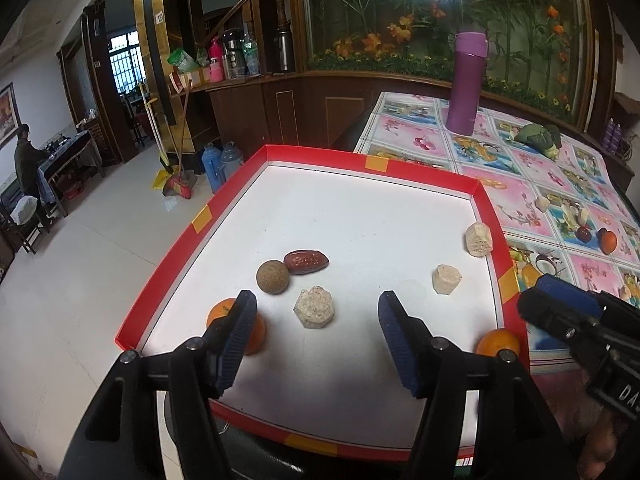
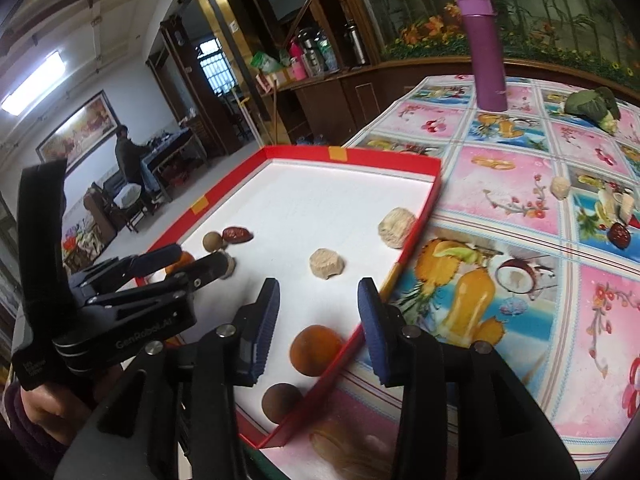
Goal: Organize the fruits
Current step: 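Move both open tools back to the fruit pile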
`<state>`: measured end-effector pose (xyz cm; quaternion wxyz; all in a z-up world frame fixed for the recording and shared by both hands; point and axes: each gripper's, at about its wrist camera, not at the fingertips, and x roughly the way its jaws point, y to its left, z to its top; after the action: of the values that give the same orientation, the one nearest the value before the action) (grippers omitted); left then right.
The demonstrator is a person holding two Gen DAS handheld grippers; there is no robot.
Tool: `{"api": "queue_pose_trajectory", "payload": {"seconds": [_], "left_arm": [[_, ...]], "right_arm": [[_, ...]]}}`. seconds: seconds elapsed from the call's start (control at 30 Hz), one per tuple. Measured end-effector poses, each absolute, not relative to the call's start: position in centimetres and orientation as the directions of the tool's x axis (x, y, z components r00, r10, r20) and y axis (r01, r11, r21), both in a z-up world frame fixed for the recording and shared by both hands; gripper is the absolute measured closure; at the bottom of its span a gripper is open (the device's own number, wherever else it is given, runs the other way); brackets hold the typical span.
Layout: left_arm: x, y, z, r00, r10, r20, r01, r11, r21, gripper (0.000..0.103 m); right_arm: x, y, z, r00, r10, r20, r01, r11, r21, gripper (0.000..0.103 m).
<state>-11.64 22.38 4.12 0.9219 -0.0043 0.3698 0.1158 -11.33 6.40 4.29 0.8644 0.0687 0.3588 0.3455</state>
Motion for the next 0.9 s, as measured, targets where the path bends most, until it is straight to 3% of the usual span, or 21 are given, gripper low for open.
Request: {"api": "queue_pose_trajectory", "payload": {"seconds": [0.43, 0.5, 0.9], "left_arm": [[-11.7, 17.5, 5.1, 0.712, 0.201, -0.673, -0.151, 0.98, 0.132, 0.029], [-11.6, 16.7, 5.1, 0.709, 0.195, -0.677, -0.141, 0.981, 0.135, 0.025], [-10.9, 12.1, 4.9, 0.68, 0.138, -0.72, -0.04, 0.988, 0.151, 0.022]], "right_arm": [[-10.8, -2.3, 5.0, 0.611, 0.599, -0.518, -0.422, 0.8, 0.427, 0.059], [-10.6, -4.0, 5.0, 0.63, 0.584, -0.512, -0.398, 0.809, 0.434, 0.057], [-9.7, -12.9, 4.9, 0.715, 0.45, -0.536, -0.236, 0.876, 0.421, 0.044]]}}
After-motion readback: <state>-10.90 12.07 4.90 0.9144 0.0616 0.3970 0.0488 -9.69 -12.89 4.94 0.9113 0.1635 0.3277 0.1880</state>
